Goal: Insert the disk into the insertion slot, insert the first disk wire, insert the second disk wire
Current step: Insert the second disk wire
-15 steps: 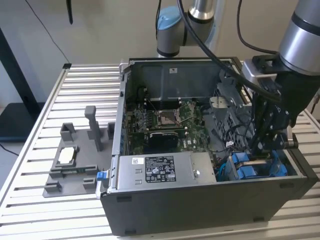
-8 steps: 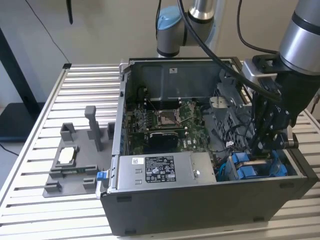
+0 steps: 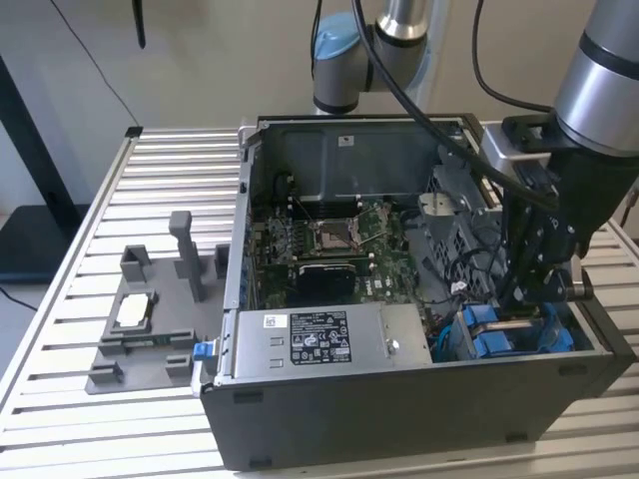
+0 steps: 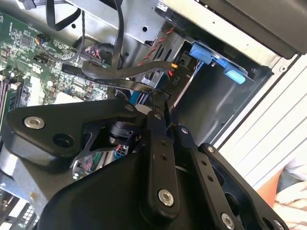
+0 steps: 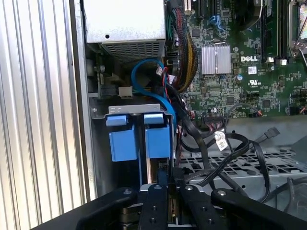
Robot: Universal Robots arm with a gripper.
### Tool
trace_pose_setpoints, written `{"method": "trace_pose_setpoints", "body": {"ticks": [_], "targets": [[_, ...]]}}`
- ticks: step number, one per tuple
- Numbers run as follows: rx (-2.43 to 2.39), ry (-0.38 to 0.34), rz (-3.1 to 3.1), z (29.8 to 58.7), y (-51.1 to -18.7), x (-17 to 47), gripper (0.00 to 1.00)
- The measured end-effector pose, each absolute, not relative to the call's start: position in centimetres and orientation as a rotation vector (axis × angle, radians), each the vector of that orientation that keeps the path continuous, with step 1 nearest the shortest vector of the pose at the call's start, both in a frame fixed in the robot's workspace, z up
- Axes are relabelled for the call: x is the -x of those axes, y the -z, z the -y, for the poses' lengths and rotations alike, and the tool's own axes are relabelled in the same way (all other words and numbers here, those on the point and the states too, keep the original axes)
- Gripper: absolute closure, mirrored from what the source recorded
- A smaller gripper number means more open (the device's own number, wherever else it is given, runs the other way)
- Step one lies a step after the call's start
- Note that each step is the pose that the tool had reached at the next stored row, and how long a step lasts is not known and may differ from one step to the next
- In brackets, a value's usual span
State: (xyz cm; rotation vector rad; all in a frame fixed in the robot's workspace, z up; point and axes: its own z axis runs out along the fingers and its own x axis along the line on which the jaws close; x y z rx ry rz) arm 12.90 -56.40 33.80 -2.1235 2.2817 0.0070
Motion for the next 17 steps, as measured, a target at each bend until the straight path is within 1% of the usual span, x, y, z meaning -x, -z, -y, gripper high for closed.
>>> {"method": "trace_pose_setpoints", "body": {"ticks": [9, 10, 11, 13, 14, 17], "targets": [[2.123, -0.007, -2.281, 56.46, -33.61, -12.9, 0.84], [2.122, -0.007, -2.281, 56.46, -33.61, -12.9, 0.83], [2.122, -0.007, -2.28, 56.46, -33.6, -12.9, 0.77], [2.122, -0.007, -2.28, 56.46, -33.6, -12.9, 0.77], [2.122, -0.007, -2.28, 56.46, -33.64, -12.9, 0.7], [2.123, -0.008, -2.281, 56.47, -34.45, -12.89, 0.7]]}}
